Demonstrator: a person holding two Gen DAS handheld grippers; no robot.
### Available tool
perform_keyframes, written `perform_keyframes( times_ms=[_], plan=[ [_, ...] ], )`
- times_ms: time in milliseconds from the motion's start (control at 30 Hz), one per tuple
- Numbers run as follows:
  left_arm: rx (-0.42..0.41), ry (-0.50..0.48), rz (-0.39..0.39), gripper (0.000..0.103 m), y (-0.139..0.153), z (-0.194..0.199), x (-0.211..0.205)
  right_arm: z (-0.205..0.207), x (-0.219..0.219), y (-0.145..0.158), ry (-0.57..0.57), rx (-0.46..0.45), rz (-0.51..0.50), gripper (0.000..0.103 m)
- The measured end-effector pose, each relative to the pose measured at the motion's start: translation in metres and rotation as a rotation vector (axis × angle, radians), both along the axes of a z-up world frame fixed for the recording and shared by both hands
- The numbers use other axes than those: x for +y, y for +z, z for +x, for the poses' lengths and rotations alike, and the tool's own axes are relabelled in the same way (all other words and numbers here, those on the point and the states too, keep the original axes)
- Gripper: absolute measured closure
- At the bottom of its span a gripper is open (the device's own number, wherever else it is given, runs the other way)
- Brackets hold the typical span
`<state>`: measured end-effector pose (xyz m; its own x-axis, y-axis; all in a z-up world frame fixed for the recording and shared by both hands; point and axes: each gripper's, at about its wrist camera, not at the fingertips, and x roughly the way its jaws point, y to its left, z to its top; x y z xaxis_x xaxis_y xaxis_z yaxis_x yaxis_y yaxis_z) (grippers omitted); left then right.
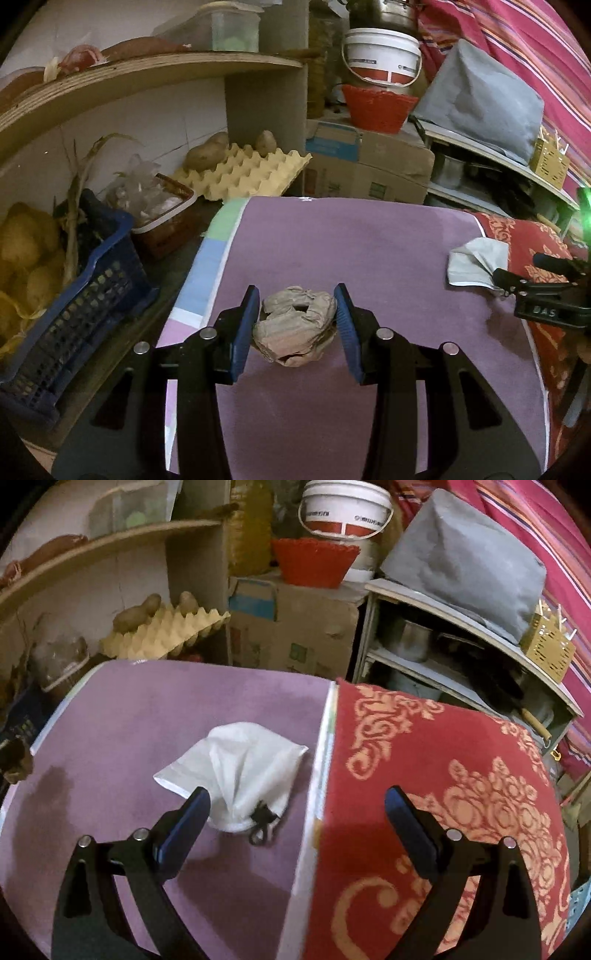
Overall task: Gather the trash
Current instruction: 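Grasp the small brown paper scrap with the left tool while the right tool grasps the white tissue, then carry the paper scrap and tissue over the light-blue basket with both tools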
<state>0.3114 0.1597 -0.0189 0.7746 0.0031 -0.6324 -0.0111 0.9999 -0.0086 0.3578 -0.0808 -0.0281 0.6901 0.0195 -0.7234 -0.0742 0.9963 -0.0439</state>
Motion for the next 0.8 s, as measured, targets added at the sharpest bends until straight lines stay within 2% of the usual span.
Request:
perform_keyframes(
  times_ms=[33, 67, 100, 167, 200, 267, 300, 500, 633, 800],
  plan=[
    [0.0, -0.002, -0.004, 0.062, -0.002, 0.001, 0.001, 0.002, 0.001, -0.002, 0.0, 0.004, 0.003, 0.012],
    [0.0, -0.003, -0.004, 0.062, -0.003, 0.002, 0.001, 0.005, 0.002, -0.004, 0.005, 0.01, 0.007, 0.019],
    [0.001, -0.002, -0.002, 0.062, -0.004, 0.002, 0.001, 0.007, 0.004, -0.006, 0.017, 0.022, 0.012, 0.031],
    [0.004, -0.003, 0.0, 0.062, -0.007, 0.002, 0.001, 0.01, 0.01, -0.009, 0.06, 0.046, 0.023, 0.045],
    [0.006, -0.002, 0.0, 0.062, -0.008, 0.001, 0.0, 0.009, 0.012, -0.01, 0.074, 0.048, 0.024, 0.051],
    [0.005, 0.001, 0.005, 0.062, -0.007, -0.002, -0.002, 0.003, 0.015, -0.007, 0.107, 0.038, 0.03, 0.071],
    [0.003, 0.002, 0.008, 0.062, -0.006, -0.004, -0.003, 0.0, 0.015, -0.004, 0.108, 0.03, 0.026, 0.078],
    [-0.05, -0.008, 0.031, 0.062, 0.015, -0.032, -0.022, -0.04, -0.018, 0.034, 0.097, -0.053, 0.059, 0.082],
    [-0.095, -0.037, 0.004, 0.062, 0.036, -0.06, -0.045, -0.086, -0.061, 0.066, 0.07, -0.091, 0.059, 0.082],
    [-0.142, -0.104, -0.031, 0.062, 0.064, -0.103, -0.096, -0.158, -0.129, 0.101, 0.001, -0.134, 0.067, 0.082]
  ],
)
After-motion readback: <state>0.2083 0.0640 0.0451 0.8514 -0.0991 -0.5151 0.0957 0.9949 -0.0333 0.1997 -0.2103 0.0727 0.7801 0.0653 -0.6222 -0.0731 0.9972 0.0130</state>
